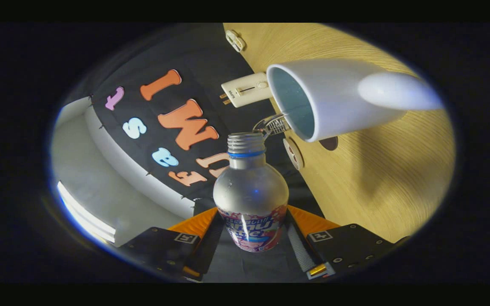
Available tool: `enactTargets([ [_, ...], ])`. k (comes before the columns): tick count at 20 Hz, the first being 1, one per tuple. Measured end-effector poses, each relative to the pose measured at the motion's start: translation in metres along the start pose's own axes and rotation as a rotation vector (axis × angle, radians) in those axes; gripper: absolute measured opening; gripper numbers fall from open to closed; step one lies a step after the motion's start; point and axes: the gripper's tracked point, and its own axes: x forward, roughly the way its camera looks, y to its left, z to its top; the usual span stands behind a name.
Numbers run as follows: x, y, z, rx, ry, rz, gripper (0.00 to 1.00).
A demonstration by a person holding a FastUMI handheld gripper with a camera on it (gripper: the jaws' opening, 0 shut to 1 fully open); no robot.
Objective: Take the bottle from table, then pour the juice into the cup, finally place the bottle on the coaster
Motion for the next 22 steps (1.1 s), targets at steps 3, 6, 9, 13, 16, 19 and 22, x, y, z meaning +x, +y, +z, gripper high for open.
enactTargets([
  [3, -0.001, 0.004, 0.002, 0.001, -0.005, 0.013, 0.79],
  [6, -0.002, 0.008, 0.005, 0.02, -0.009, 0.025, 0.79],
  [9, -0.002, 0.012, 0.004, 0.029, -0.006, 0.037, 0.79],
  [13, -0.002, 0.013, 0.002, 0.048, -0.002, 0.041, 0.79],
  [16, -0.003, 0.012, -0.001, 0.063, 0.001, 0.039, 0.79],
  [19, -0.005, 0.011, -0.002, 0.08, 0.001, 0.042, 0.79],
  [22, -0.006, 0.016, -0.003, 0.082, 0.001, 0.051, 0.79],
])
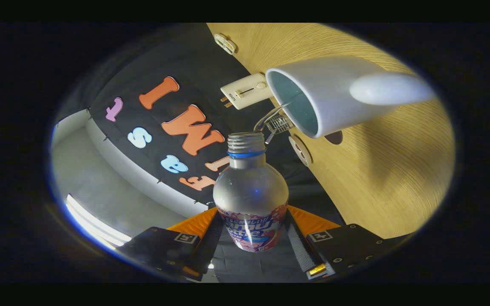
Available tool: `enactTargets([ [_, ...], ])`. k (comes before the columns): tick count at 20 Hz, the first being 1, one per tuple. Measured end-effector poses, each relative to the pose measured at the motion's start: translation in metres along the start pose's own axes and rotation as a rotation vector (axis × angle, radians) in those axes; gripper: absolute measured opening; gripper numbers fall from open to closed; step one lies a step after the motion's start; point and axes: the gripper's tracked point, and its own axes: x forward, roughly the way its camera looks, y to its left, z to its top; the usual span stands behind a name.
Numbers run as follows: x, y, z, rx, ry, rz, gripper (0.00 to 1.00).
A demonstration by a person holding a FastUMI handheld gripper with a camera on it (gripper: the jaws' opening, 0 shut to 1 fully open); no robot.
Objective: Take the bottle from table, then pour the juice into the cup, finally place the bottle on the coaster
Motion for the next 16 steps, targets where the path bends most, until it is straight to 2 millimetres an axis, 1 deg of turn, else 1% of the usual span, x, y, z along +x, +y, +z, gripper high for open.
enactTargets([
  [12, 0.001, 0.01, -0.005, 0.058, 0.01, 0.039, 0.79],
  [16, 0.001, 0.014, -0.01, 0.07, 0.016, 0.049, 0.79],
])
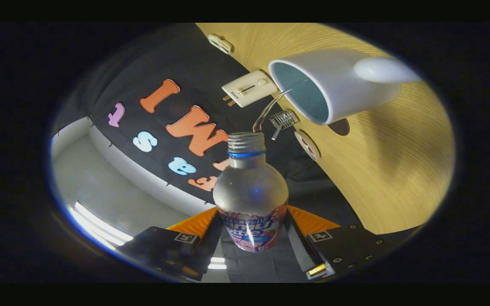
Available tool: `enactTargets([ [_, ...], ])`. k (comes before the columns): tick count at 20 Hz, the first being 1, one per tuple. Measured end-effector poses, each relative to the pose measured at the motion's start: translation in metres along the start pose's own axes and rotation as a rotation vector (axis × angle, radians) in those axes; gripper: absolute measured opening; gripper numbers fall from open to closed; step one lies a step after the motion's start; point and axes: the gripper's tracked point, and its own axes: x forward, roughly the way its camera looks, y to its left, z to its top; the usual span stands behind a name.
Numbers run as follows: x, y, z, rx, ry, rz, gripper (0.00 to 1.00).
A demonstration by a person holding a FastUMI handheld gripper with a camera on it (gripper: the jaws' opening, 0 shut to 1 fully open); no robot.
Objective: Take the bottle from table, then pour the juice into the cup, finally place the bottle on the coaster
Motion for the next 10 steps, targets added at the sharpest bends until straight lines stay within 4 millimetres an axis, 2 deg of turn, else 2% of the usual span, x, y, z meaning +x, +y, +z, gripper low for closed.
enactTargets([
  [10, 0.0016, 0.0106, -0.0012, 0.056, 0.001, 0.034, 0.79],
])
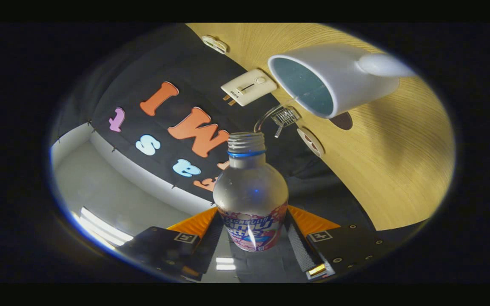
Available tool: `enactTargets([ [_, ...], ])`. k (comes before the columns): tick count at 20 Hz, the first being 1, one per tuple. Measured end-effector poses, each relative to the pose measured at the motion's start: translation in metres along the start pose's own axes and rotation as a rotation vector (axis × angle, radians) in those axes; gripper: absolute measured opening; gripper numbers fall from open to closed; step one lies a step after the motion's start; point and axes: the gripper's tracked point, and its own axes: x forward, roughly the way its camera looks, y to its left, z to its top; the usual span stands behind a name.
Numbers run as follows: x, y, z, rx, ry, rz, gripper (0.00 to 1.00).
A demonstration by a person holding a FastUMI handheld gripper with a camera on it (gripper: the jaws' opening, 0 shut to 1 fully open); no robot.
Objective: Take the bottle from table, then pour the juice into the cup, finally place the bottle on the coaster
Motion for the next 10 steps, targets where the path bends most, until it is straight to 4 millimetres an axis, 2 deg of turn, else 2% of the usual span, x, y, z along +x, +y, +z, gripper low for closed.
enactTargets([
  [7, -0.0018, 0.0095, 0.0013, 0.029, -0.003, 0.031, 0.79],
  [10, -0.0014, 0.0077, 0.0029, 0.034, -0.008, 0.032, 0.79],
])
